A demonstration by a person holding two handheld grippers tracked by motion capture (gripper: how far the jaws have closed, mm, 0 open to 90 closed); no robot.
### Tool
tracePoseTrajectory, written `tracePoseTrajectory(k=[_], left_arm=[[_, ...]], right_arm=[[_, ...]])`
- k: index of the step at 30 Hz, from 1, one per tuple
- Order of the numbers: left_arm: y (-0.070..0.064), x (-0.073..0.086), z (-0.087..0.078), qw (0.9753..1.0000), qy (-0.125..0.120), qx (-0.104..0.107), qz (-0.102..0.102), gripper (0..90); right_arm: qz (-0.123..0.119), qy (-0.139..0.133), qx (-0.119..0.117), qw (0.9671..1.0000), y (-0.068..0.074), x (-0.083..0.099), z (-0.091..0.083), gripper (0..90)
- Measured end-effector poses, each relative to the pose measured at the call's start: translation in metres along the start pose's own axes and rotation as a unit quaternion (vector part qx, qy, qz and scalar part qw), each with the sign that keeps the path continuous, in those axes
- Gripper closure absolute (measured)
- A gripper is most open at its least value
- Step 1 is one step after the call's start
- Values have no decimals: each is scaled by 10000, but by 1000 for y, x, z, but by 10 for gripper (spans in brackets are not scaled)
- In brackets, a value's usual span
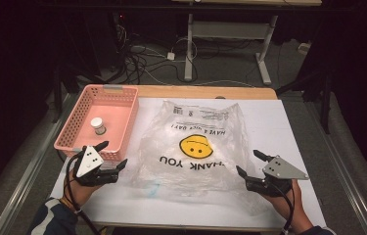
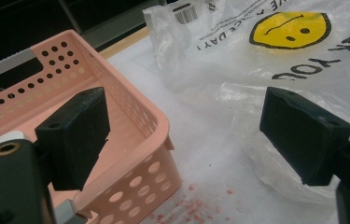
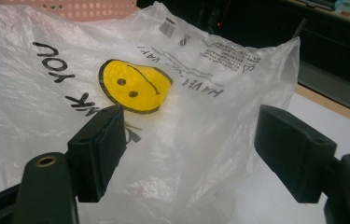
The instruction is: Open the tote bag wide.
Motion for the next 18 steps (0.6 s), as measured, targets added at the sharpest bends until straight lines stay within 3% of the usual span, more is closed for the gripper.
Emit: tracePoseTrajectory(k=[8, 11, 15, 18], left_arm=[[-3, 2, 4, 9999, 100, 77, 97, 158], [-4, 5, 4, 9997, 175, 131, 111, 159], [-4, 4, 3, 9998, 114, 157, 38, 160], [-6, 3, 3, 9997, 85, 200, 63, 160]], right_arm=[[15, 100, -71, 9999, -5, 4, 4, 312], [93, 247, 58, 9996, -22, 7, 10, 335], [310, 243, 246, 9989, -48, -2, 20, 399], [321, 312, 338, 9984, -65, -10, 35, 418]])
Point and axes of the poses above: each handheld gripper's, and its own axes: z roughly forward along the jaws, x roughly out of its underside, y roughly to its left, the point moved 9 cm from there along z, roughly forward along the jaws, and after that the axes turned 13 degrees about -y, right-handed, at the moved point
